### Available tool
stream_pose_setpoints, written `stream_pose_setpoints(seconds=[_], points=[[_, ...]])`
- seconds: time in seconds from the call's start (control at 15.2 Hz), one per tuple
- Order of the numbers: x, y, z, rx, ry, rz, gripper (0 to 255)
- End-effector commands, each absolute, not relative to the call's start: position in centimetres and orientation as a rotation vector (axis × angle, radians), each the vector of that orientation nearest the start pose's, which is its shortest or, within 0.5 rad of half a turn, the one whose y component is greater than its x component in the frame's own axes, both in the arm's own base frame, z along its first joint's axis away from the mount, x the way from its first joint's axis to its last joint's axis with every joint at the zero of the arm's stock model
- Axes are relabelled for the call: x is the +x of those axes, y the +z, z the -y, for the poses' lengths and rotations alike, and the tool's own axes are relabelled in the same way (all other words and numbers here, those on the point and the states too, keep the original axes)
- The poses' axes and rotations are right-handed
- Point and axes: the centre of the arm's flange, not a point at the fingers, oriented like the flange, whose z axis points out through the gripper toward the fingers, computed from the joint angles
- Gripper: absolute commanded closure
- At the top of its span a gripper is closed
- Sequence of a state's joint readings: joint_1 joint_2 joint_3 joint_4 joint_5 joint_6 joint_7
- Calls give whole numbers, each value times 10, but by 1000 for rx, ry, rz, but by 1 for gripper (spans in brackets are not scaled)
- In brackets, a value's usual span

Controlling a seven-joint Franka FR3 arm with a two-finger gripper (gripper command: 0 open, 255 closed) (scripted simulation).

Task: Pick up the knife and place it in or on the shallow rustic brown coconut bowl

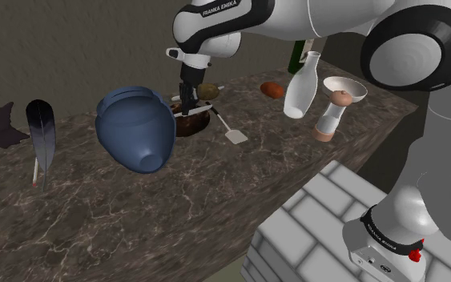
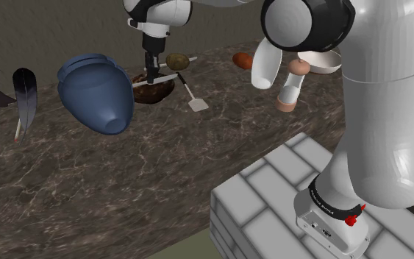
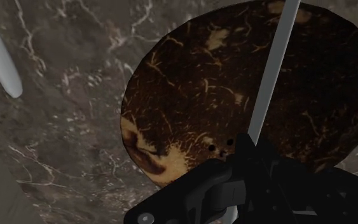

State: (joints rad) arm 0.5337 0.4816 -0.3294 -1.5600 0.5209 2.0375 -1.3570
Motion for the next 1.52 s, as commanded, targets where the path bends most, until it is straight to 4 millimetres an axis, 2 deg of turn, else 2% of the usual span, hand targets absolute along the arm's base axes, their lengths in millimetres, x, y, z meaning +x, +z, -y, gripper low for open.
stream_pose_setpoints(seconds=[0.0,0.26,0.33,0.66,0.92,1.45], points=[[661,384,-199,-2231,-287,1818,255],[661,384,-199,-2231,-287,1818,255],[661,384,-199,-2231,-287,1818,0],[661,384,-199,-2231,-287,1818,0],[661,431,-183,-2231,-287,1818,0],[661,431,-183,-2231,-287,1818,0]])
